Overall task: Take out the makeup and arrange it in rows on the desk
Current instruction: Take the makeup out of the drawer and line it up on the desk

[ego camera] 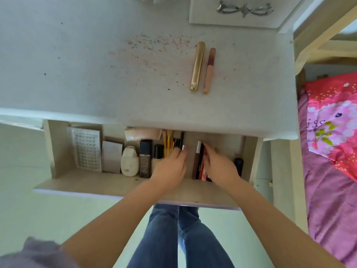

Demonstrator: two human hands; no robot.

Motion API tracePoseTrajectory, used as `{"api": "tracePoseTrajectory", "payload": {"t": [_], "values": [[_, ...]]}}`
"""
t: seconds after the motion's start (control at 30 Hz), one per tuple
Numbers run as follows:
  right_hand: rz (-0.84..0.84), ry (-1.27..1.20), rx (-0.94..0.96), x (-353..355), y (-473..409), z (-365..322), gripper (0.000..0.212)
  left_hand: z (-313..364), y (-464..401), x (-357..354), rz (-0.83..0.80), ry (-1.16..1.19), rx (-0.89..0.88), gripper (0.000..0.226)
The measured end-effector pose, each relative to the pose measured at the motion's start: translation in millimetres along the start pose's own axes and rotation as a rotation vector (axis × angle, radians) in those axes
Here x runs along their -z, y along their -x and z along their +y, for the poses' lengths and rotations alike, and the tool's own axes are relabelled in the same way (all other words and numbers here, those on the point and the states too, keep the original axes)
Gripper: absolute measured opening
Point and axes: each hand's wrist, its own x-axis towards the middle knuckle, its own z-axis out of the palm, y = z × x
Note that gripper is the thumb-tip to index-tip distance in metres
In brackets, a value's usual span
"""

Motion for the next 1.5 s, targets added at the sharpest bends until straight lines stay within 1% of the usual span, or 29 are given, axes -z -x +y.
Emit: {"api": "tracePoseTrajectory", "payload": {"t": [0.1,0.2,0.3,0.37,0.47,0.57,0.63,0.67,0.73,0.83,0.9,0.97,1.1,1.17,1.2,1.27,1.3,1.37,1.43,1.47,1.5], "values": [[0.056,0.096,0.004,-7.3,-16.4,-1.6,0.045,1.8,-15.9,-12.4,-0.034,-0.174,0.085,0.057],[0.110,0.166,0.027,-11.7,-14.4,-6.1,0.041,2.4,-17.2,-19.5,-0.033,-0.183,0.104,0.055],[0.218,0.159,0.088,-12.2,-8.2,-8.8,0.036,-3.9,-16.6,-20.8,0.035,-0.092,0.112,0.045],[0.238,0.079,0.127,-14.0,-6.2,-8.8,0.035,-6.0,-13.3,-18.7,0.068,0.004,0.095,0.040],[0.219,-0.094,0.167,-15.9,-3.1,-12.1,0.027,-2.2,-6.0,-10.9,0.051,0.186,0.089,0.033],[0.159,-0.196,0.160,-13.9,3.2,-19.7,0.019,-0.3,-0.6,-6.7,0.017,0.282,0.055,0.027],[0.158,-0.251,0.190,-2.9,8.7,-25.2,0.017,0.6,1.5,3.3,0.026,0.348,0.022,0.026],[0.174,-0.289,0.210,8.4,11.6,-28.3,0.015,1.4,2.3,13.3,0.055,0.391,0.001,0.027],[0.237,-0.405,0.245,43.4,17.0,-36.2,0.011,3.0,3.8,47.7,0.188,0.500,-0.030,0.028],[0.410,-0.623,0.257,118.0,11.0,-49.2,0.013,-5.4,-7.2,125.8,0.456,0.717,-0.041,0.029],[0.536,-0.709,0.222,161.6,-14.1,-50.3,0.010,-19.6,-37.7,172.4,0.562,0.752,-0.002,0.027],[0.590,-0.682,0.144,190.4,-50.6,-47.9,0.008,-32.5,-84.6,201.3,0.524,0.698,0.062,0.025],[0.511,-0.546,-0.016,198.9,-114.2,-38.7,0.015,-33.5,-161.8,206.7,0.338,0.534,0.146,0.029],[0.505,-0.481,-0.016,194.5,-130.6,-41.4,0.018,-24.6,-180.1,205.5,0.308,0.474,0.188,0.028],[0.511,-0.463,0.002,192.0,-135.7,-44.6,0.019,-19.9,-184.7,204.6,0.295,0.489,0.197,0.029],[0.508,-0.429,0.042,190.1,-138.3,-53.4,0.024,-10.5,-184.2,203.4,0.279,0.519,0.179,0.032],[0.503,-0.393,0.048,189.1,-136.5,-56.5,0.027,-7.3,-181.1,202.0,0.269,0.497,0.170,0.034],[0.547,-0.326,0.058,187.8,-119.7,-59.5,0.030,-3.8,-166.7,198.9,0.291,0.454,0.163,0.032],[0.631,-0.361,0.127,179.9,-81.6,-59.6,0.023,-3.0,-134.2,189.8,0.384,0.482,0.132,0.021],[0.657,-0.394,0.200,169.1,-58.0,-56.5,0.018,-3.4,-111.2,181.1,0.439,0.515,0.088,0.014],[0.639,-0.420,0.270,152.7,-32.7,-52.5,0.014,-3.7,-84.3,167.5,0.463,0.547,0.034,0.010]]}}
